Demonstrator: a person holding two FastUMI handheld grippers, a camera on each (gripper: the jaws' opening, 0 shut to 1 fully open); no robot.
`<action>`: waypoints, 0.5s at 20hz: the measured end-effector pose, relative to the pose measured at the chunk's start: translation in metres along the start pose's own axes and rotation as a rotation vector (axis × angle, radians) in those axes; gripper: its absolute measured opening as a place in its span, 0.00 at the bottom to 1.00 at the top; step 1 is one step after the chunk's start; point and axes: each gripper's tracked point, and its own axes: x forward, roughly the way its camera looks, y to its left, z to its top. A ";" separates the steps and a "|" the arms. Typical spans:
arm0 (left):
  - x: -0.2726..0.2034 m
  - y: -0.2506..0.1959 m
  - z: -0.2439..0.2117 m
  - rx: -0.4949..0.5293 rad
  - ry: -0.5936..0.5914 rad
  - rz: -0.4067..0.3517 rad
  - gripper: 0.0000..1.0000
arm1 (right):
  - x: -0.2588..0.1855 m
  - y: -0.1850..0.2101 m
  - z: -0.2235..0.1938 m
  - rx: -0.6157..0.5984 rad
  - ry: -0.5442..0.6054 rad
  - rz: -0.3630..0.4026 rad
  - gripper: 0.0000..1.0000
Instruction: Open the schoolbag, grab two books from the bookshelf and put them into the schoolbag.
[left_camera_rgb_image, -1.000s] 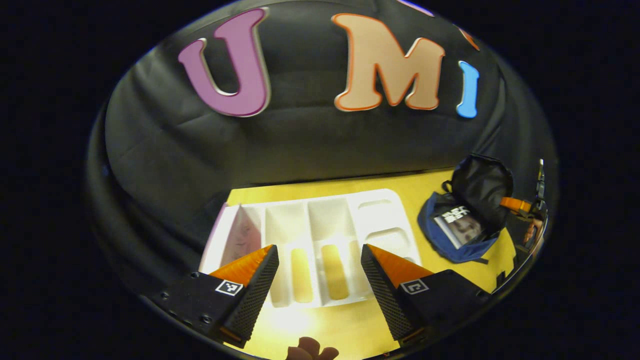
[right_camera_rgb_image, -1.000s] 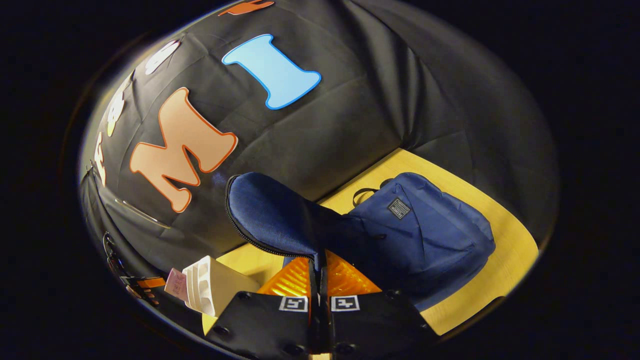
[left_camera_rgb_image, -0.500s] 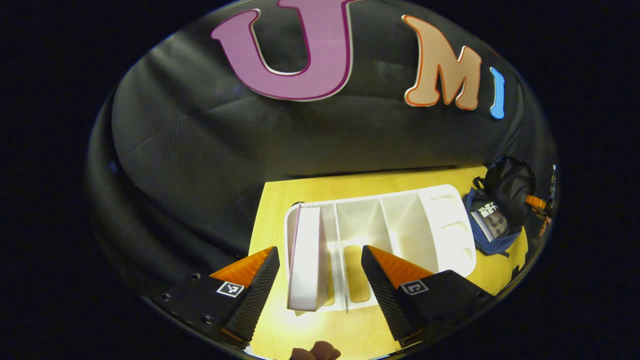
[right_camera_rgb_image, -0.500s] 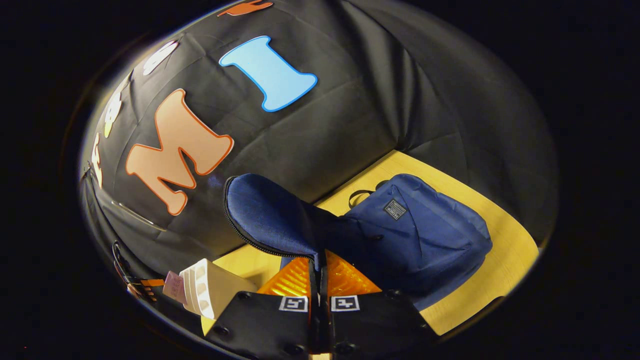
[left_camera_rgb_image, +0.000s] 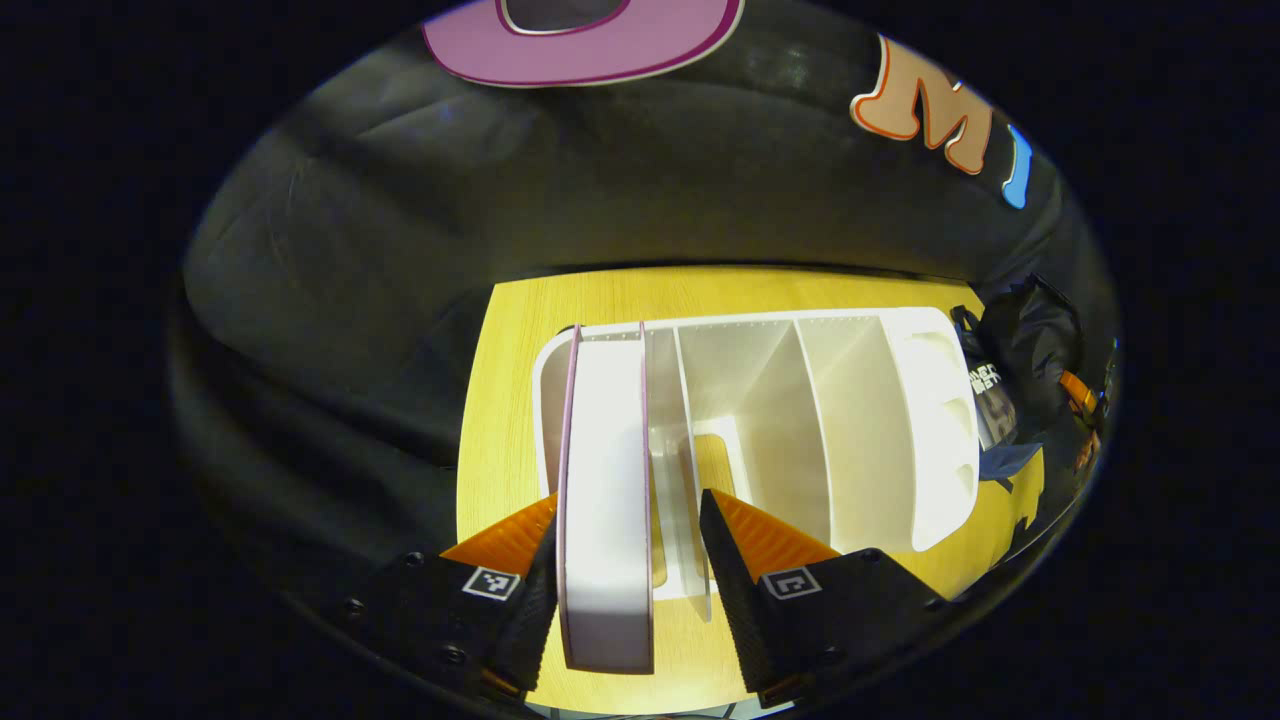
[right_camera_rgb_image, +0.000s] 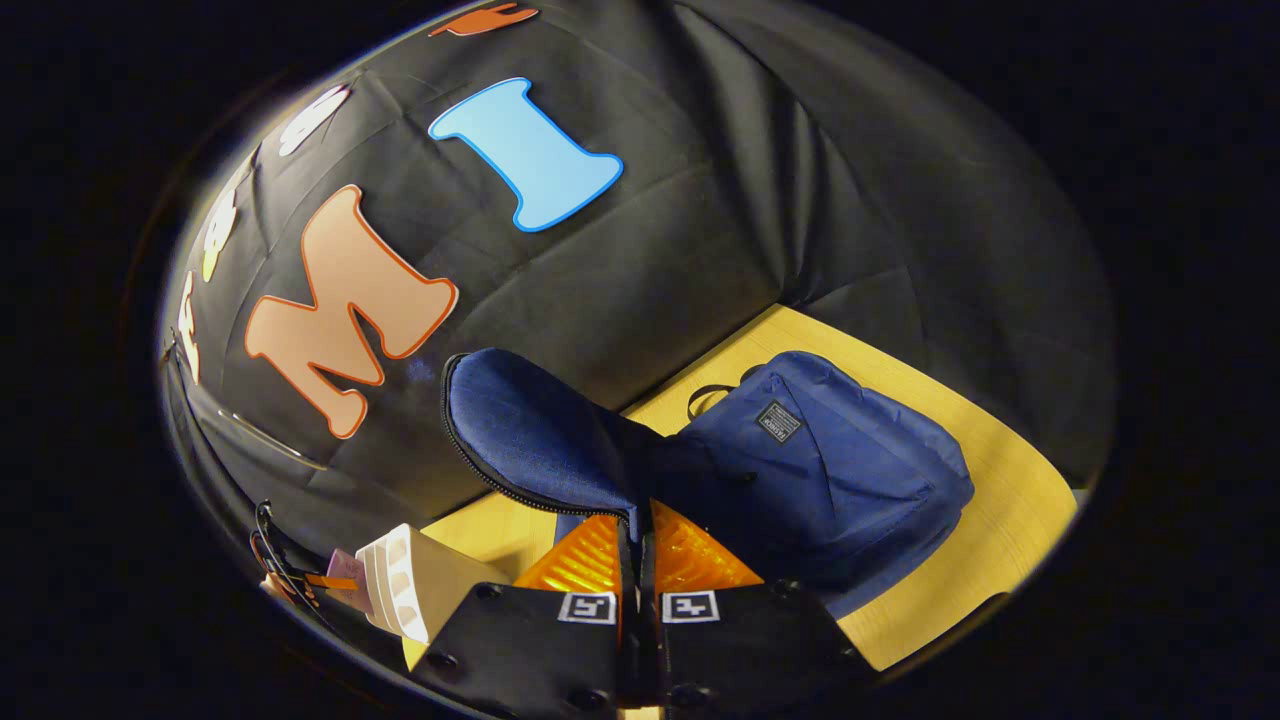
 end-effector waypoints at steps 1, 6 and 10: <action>0.002 0.003 -0.001 -0.002 0.014 0.013 0.69 | 0.000 0.000 0.000 -0.001 0.000 -0.001 0.03; 0.007 0.006 -0.010 0.029 0.090 0.022 0.37 | 0.001 -0.001 0.000 -0.001 0.003 -0.007 0.03; 0.004 0.005 -0.009 0.019 0.109 0.023 0.36 | 0.002 -0.002 0.001 0.000 0.003 -0.010 0.03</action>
